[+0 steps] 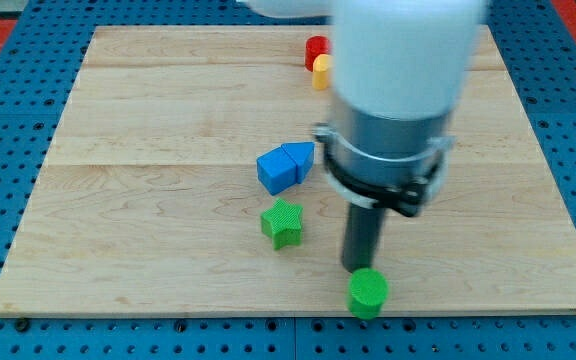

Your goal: Place the green star bottom right to the blue triangle

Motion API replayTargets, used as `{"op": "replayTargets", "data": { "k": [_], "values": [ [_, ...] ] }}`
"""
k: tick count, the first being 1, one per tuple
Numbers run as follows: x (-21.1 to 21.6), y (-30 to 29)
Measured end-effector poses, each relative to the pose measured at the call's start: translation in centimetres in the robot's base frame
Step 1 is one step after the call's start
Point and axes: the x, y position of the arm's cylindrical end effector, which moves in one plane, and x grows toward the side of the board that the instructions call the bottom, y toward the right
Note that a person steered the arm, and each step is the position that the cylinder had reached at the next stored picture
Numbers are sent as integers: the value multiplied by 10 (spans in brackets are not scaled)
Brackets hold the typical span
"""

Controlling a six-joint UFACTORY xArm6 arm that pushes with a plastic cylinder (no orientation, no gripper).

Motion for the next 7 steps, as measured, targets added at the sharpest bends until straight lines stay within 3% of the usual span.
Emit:
{"op": "replayTargets", "data": {
  "k": [1, 3, 4, 5, 6, 7],
  "values": [
    [40, -57],
    [36, -40],
    [0, -118],
    [-36, -113],
    [-41, -59],
    [-48, -95]
  ]
}}
